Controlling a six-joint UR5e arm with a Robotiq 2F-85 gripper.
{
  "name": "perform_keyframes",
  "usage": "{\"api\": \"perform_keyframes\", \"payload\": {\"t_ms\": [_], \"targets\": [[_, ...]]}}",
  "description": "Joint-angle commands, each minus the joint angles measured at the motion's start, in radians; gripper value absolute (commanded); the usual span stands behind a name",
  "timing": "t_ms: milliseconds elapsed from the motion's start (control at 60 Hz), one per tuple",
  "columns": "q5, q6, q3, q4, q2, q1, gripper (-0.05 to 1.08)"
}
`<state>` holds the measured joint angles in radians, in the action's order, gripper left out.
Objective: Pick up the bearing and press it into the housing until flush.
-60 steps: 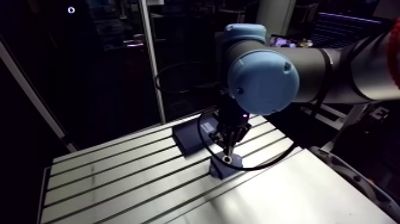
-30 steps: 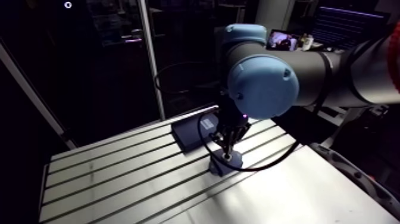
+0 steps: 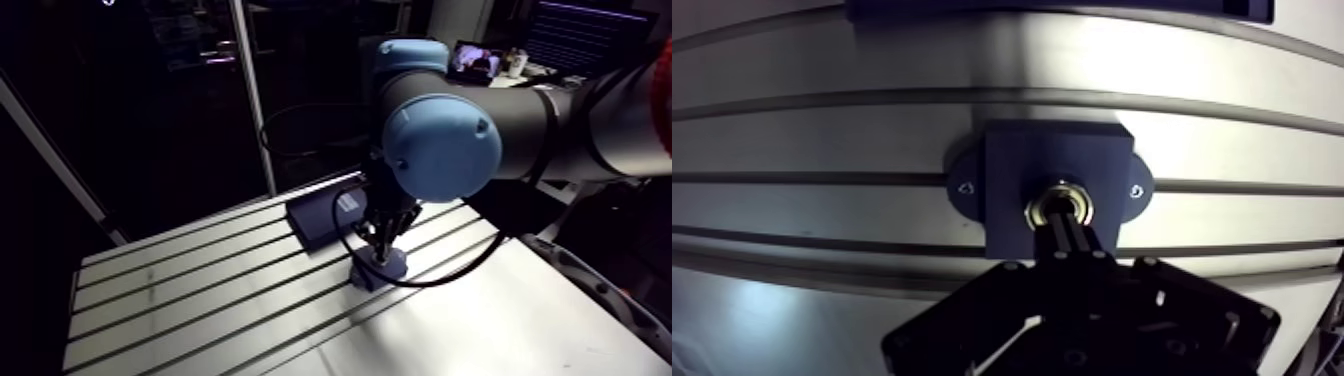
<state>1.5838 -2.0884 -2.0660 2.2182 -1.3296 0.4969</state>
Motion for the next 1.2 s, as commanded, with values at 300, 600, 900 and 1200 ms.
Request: {"api": "perform_keyframes", "payload": {"t_ms": [300,600,900,1200], "targets": [[0.0,0.0,-0.001,0.012,0.008,0.0,1.01],[0.0,0.0,-0.001,0.012,0.008,0.0,1.01],[0.0,0.0,-0.001,0.012,0.008,-0.001,1.01],[0.0,-0.002,-0.003,0.012,0.01,0.0,1.01]]}}
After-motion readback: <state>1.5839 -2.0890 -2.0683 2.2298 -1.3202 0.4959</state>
